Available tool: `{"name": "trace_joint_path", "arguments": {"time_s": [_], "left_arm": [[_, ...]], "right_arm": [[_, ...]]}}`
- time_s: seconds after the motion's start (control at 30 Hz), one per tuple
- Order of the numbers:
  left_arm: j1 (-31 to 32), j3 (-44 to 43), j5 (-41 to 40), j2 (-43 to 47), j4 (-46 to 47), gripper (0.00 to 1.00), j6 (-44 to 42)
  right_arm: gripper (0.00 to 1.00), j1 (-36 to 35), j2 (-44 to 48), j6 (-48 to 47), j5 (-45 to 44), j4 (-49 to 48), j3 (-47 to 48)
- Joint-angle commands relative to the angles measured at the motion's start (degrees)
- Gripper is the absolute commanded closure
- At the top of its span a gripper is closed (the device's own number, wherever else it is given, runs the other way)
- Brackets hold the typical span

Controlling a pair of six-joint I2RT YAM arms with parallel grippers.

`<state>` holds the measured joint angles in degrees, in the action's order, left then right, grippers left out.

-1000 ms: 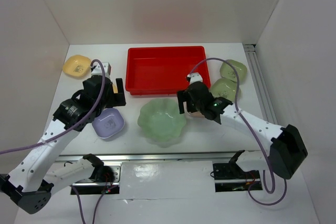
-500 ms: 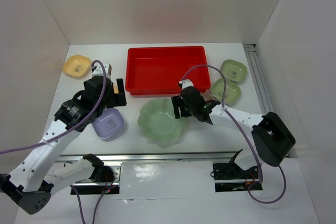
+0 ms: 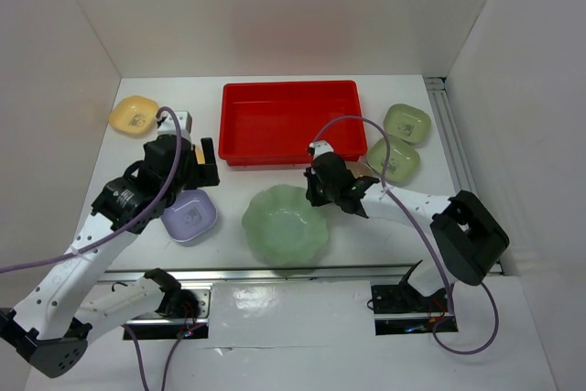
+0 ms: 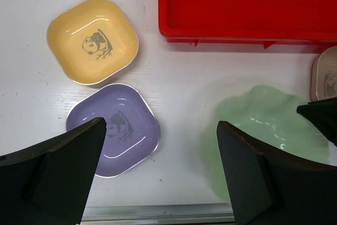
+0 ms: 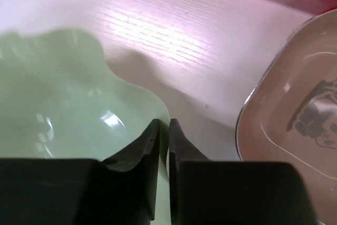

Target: Place the plates into the plastic bin on the countertop

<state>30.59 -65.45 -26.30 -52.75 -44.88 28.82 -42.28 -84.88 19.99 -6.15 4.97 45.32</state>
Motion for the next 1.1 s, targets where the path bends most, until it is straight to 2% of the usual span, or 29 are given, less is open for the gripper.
{"name": "trace_joint_path", "arguments": {"time_s": [0.0, 0.07, 0.27, 0.53, 0.7, 0.87, 1.07], "left_arm": [[0.3, 0.5, -0.3, 1.2, 2.0, 0.0, 0.1], [0.3, 0.5, -0.3, 1.2, 2.0, 0.0, 0.1], [0.3, 0.5, -0.9, 2.2, 2.0, 0.0, 0.1], [0.3, 1.0, -1.5, 2.7, 2.0, 0.0, 0.6], [0.3, 2.2, -2.5, 2.7, 2.0, 0.0, 1.8], [0.3, 4.0, -3.8, 2.7, 2.5, 0.0, 4.2], [-1.4, 7.3, -0.9, 4.6, 3.6, 0.0, 4.8]], "right_arm": [[0.92, -0.7, -0.6, -0.4, -0.5, -1.5, -0.2], [1.0, -0.7, -0.6, 0.2, -1.1, -0.8, -0.2], [1.0, -2.5, 0.0, 0.2, 1.6, 3.8, 1.8], [1.0, -6.4, 7.8, -1.6, 10.5, 11.6, 8.3], [1.0, -6.4, 12.2, -1.1, 11.4, 12.8, 13.7], [1.0, -1.4, 8.7, -1.7, 3.3, 12.0, 23.8], [1.0, 9.0, -3.9, 1.3, -2.5, 6.5, 37.6]]}}
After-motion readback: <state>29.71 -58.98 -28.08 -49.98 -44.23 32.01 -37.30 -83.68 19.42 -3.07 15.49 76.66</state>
